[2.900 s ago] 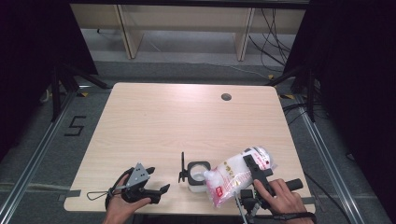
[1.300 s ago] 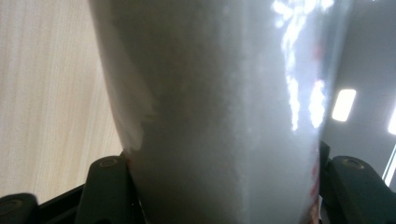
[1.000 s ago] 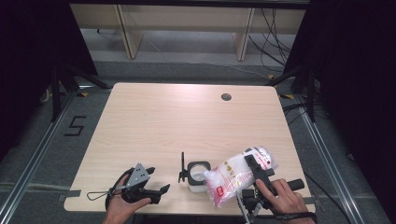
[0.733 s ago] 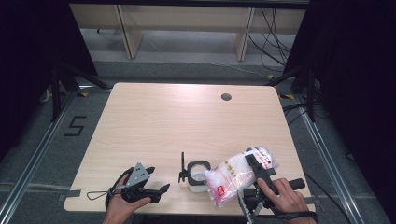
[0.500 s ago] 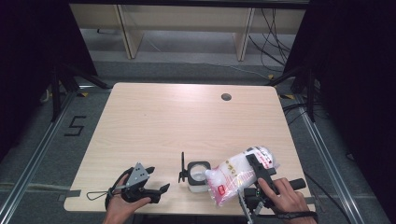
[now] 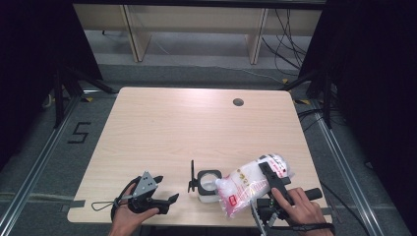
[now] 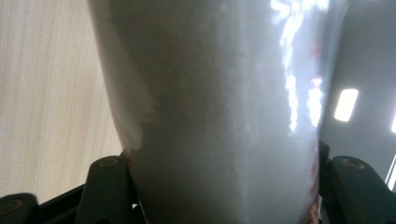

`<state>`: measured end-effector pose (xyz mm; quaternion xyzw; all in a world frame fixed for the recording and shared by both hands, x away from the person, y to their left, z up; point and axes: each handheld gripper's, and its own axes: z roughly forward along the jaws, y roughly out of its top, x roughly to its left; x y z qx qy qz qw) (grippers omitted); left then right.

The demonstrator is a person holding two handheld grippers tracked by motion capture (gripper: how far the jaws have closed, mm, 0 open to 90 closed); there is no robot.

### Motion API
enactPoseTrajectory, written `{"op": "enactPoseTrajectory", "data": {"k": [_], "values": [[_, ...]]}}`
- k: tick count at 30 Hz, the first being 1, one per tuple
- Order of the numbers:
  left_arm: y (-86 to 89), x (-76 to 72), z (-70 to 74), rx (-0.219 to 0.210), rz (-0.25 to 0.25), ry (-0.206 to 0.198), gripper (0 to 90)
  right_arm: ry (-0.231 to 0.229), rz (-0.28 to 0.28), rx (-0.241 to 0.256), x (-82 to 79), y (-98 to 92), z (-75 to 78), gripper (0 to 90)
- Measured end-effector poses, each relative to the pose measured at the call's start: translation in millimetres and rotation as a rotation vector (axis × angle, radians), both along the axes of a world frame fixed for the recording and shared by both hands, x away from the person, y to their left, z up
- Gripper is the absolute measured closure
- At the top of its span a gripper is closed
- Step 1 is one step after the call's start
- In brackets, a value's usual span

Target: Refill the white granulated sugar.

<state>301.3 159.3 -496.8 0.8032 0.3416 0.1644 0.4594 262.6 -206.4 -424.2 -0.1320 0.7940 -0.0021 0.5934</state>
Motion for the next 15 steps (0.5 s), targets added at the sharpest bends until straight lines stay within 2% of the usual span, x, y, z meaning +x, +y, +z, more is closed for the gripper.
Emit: {"op": "enactPoseTrajectory", "data": {"k": [4,5,6,7,9,10,11,12,14,15], "values": [[-0.1,0.4,0.5,-0.005,0.004,-0.001,17.0,-0.003,0.010,-0.024,0.5,0.9,2.1,41.4],[0.2,0.2,0.5,0.001,0.001,-0.001,17.0,-0.002,0.000,0.006,0.0,-0.3,-1.0,41.4],[0.2,0.4,0.0,0.001,-0.001,-0.002,17.1,-0.006,0.006,-0.005,0.2,0.1,-0.4,41.4],[0.2,0.3,0.2,0.005,0.002,0.000,17.0,-0.007,0.025,-0.049,1.0,1.7,3.0,41.4],[0.0,0.5,0.4,0.006,-0.001,-0.002,17.0,-0.007,0.022,-0.034,0.9,1.3,1.6,41.4],[0.4,0.6,0.6,0.014,-0.008,-0.007,17.0,0.001,0.000,0.004,-0.1,0.6,-1.6,41.4],[-0.8,-0.9,-0.2,-0.006,0.010,0.012,17.0,0.004,-0.003,0.001,-0.3,0.7,-1.5,41.4],[0.2,0.1,0.4,0.007,0.002,-0.001,17.1,-0.003,0.018,-0.023,0.6,1.5,0.1,41.4],[-0.3,0.7,0.1,-0.005,0.004,0.001,17.0,0.005,-0.006,0.015,-0.6,0.3,-2.2,41.5],[0.0,0.5,0.1,-0.001,0.001,0.000,17.0,0.002,0.012,-0.010,0.5,0.9,-0.4,41.4]]}}
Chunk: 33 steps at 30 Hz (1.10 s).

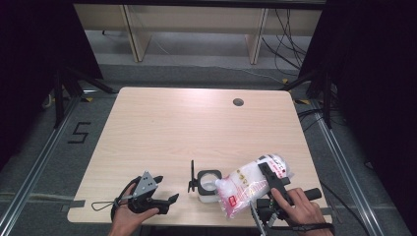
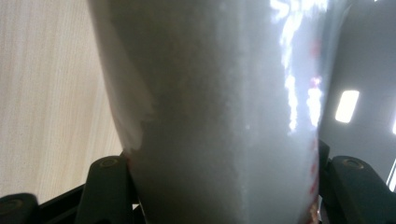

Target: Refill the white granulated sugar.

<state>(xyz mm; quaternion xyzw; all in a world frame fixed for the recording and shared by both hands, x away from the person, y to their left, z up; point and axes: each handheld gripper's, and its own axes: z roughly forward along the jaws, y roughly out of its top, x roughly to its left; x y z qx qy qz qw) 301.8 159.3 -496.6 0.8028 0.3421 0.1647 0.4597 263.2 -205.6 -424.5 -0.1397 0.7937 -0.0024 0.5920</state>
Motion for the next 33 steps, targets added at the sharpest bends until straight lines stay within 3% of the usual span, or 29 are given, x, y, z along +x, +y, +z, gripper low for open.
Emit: {"op": "enactPoseTrajectory", "data": {"k": [7,10,12,17,19,20,23,24,25,28,29,31,32,33], "values": [[0.0,-0.8,0.1,0.007,0.003,0.003,17.0,-0.001,-0.001,-0.013,-0.9,-0.2,2.1,41.4],[-0.3,0.3,0.1,-0.005,0.003,0.000,17.0,-0.003,0.004,0.014,-0.6,-0.9,-0.2,41.5],[0.3,-0.2,0.2,0.011,-0.007,-0.004,17.0,-0.002,0.002,0.014,-0.6,0.1,-0.3,41.5],[0.4,-0.4,0.4,0.003,-0.001,0.000,17.0,0.005,-0.004,-0.018,-1.0,0.1,2.0,41.5],[0.1,0.3,-0.1,-0.004,0.001,0.000,17.0,0.003,-0.002,-0.011,-1.1,-0.7,1.5,41.5],[0.0,0.5,0.1,-0.006,0.003,0.000,17.0,0.010,-0.015,0.019,-1.4,-1.9,-0.7,41.5],[0.3,-0.4,0.3,0.003,-0.002,0.000,17.0,0.004,-0.004,-0.010,-0.9,-0.7,1.1,41.5],[0.4,-0.2,0.3,0.002,-0.001,0.001,17.0,0.012,-0.022,0.028,-1.9,-1.9,-1.7,41.5],[0.2,0.1,0.3,-0.003,0.002,0.000,17.0,0.006,-0.002,-0.013,-1.0,-0.6,0.6,41.5],[0.6,-0.4,0.4,0.004,-0.002,0.000,17.0,-0.023,0.018,-0.038,-1.2,1.8,-1.5,41.5],[0.6,0.1,0.3,0.003,-0.003,-0.002,17.0,-0.007,-0.001,-0.024,-2.4,2.7,-2.7,41.5],[-0.1,0.2,0.4,-0.004,0.003,-0.001,17.0,-0.033,0.044,-0.070,-0.7,5.0,-1.2,41.5],[-0.1,-0.2,0.4,-0.002,0.002,0.000,17.0,-0.003,-0.005,-0.083,-3.5,6.3,-1.0,41.6],[0.8,0.3,0.6,0.010,-0.013,-0.008,17.0,0.004,-0.008,-0.071,-3.6,7.0,-1.9,41.5]]}}
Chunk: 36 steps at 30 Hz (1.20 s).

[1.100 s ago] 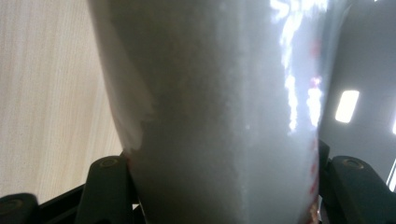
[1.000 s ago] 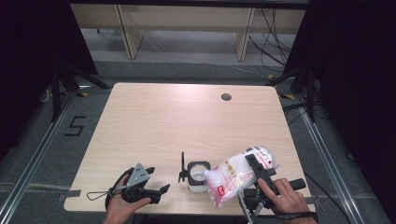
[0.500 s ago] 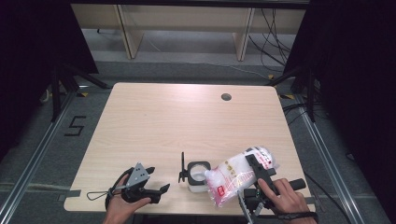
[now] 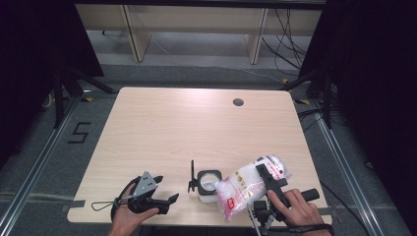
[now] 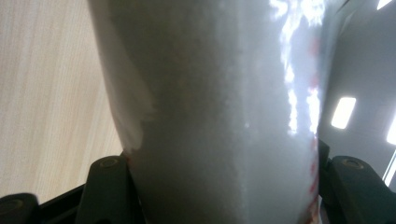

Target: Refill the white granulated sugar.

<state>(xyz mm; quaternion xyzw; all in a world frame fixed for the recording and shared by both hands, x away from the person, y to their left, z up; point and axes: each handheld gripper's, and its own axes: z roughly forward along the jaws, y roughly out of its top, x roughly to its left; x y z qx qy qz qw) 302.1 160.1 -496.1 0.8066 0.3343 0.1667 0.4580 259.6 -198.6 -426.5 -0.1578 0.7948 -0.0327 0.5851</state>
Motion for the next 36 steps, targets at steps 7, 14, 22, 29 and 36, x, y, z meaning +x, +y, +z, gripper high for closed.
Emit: {"op": "enactPoseTrajectory", "data": {"k": [7,14,22,29,36], "values": [[-0.5,-0.4,-0.3,-0.007,0.012,0.008,17.0,-0.024,0.011,0.069,0.0,-3.4,0.0,41.6],[-0.7,0.1,0.0,-0.014,0.016,0.008,17.0,0.001,-0.001,0.033,0.7,-4.0,0.6,41.6],[0.2,-0.6,0.1,-0.005,0.006,0.003,17.0,0.000,0.009,0.059,2.2,-4.6,-3.0,41.7],[-1.0,-0.1,-0.3,-0.012,0.013,0.009,17.0,0.005,0.008,0.033,3.2,-5.8,1.2,41.7],[-0.7,0.0,-0.2,-0.015,0.016,0.008,17.0,0.006,0.011,0.062,4.9,-9.0,-2.1,41.7]]}}
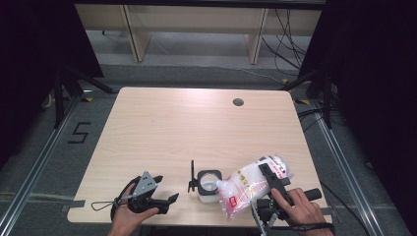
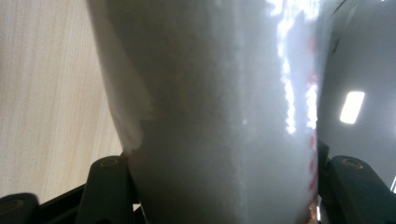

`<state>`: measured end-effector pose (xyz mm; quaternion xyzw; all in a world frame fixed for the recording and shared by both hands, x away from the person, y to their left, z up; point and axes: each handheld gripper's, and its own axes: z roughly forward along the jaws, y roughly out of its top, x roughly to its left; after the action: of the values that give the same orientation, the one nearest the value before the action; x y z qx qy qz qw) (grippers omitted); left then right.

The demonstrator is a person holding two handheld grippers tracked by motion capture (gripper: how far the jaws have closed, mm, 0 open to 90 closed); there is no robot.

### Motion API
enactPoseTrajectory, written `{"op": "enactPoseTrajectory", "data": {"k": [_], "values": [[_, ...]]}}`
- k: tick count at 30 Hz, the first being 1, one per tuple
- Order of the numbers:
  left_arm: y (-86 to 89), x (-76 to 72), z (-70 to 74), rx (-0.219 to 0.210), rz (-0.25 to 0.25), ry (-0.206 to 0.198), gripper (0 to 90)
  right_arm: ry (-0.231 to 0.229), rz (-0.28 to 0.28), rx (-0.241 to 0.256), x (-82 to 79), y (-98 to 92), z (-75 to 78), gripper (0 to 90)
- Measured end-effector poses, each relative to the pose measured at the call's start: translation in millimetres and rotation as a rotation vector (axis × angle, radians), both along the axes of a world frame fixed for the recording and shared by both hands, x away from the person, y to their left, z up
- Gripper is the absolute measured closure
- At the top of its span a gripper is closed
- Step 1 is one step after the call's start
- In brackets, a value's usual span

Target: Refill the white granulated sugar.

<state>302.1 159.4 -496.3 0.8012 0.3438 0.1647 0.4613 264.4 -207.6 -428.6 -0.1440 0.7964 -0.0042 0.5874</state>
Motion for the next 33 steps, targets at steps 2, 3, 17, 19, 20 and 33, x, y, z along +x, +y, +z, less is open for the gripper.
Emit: {"op": "enactPoseTrajectory", "data": {"k": [2,3,17,19,20,33], "values": [[0.1,-0.4,-0.3,0.011,-0.002,0.001,17.1,-0.004,0.003,-0.039,-0.5,1.6,3.4,41.7],[0.4,0.5,-0.1,0.015,-0.005,-0.005,17.0,-0.005,0.002,-0.018,-0.6,1.2,2.8,41.7],[0.2,-0.2,0.0,0.011,-0.013,-0.004,17.0,-0.003,-0.014,-0.017,-1.9,1.2,2.2,41.8],[0.1,-0.1,-0.4,0.004,-0.005,0.001,17.0,-0.014,0.003,-0.003,-1.3,0.7,2.4,41.8],[-0.2,0.2,-0.2,-0.002,-0.001,0.001,17.0,-0.008,0.001,0.001,-1.2,0.0,1.9,41.8],[-0.2,-1.0,-0.1,-0.006,0.001,0.008,17.1,-0.003,-0.015,-0.018,-2.5,1.2,4.0,41.8]]}}
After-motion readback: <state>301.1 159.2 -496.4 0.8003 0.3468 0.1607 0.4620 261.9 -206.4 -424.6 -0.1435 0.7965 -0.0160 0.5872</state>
